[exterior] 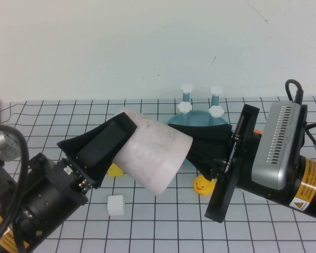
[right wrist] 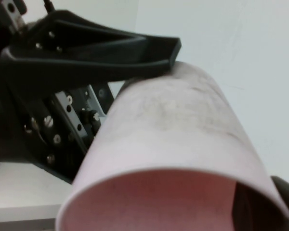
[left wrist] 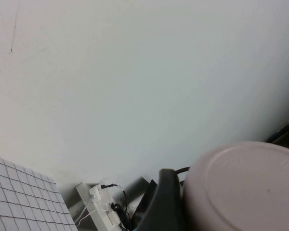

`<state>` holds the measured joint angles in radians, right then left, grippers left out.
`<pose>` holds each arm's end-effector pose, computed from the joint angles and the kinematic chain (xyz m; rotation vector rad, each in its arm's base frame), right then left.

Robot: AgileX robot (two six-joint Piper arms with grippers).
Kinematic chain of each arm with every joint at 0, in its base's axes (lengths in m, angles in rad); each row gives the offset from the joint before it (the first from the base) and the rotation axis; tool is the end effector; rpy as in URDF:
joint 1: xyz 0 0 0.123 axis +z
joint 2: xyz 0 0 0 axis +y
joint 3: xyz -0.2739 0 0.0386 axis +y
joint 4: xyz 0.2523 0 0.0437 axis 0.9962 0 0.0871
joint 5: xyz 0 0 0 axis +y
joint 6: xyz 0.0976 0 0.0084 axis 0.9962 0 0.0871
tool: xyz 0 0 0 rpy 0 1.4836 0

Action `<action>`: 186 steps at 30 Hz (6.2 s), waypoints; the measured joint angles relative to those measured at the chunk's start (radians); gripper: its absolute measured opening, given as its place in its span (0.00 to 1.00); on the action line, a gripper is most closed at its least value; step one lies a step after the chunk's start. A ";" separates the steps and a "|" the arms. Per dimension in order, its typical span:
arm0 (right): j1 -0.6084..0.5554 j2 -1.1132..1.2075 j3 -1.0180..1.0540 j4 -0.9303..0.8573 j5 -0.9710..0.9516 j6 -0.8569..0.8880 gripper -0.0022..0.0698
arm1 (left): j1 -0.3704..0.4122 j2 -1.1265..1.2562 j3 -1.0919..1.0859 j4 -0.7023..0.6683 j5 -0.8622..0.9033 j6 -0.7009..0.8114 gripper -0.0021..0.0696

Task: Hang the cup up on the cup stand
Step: Adjust the cup with two arms, then place the cup on the cup holder

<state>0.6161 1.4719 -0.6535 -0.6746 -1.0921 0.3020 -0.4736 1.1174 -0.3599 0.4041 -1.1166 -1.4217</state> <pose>0.2091 0.2146 0.2653 -0.9174 1.0758 0.8569 0.1730 -0.1275 0.2811 -0.1495 1.3642 -1.6832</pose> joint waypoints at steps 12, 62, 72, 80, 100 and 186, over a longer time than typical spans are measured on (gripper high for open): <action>0.000 0.000 0.000 -0.008 0.008 0.005 0.14 | 0.002 0.000 0.000 0.042 0.003 0.000 0.80; 0.000 -0.693 0.083 -1.104 0.713 1.372 0.04 | 0.002 0.001 -0.386 0.353 0.464 0.658 0.80; 0.000 -0.702 0.083 -0.993 1.349 0.908 0.04 | 0.002 0.001 -0.387 0.358 0.556 0.715 0.80; 0.000 -0.718 0.081 -0.345 1.937 0.225 0.04 | 0.002 0.002 -0.387 0.358 0.684 0.740 0.80; 0.000 -1.138 0.081 0.529 2.018 -0.119 0.03 | 0.002 0.004 -0.387 0.207 0.533 0.921 0.80; 0.000 -1.138 0.083 0.550 2.066 -0.119 0.03 | -0.041 0.954 -1.099 -0.396 0.486 1.352 0.80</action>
<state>0.6161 0.3340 -0.5707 -0.1242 0.9741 0.1826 -0.5142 2.0715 -1.4590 0.0078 -0.6305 -0.0693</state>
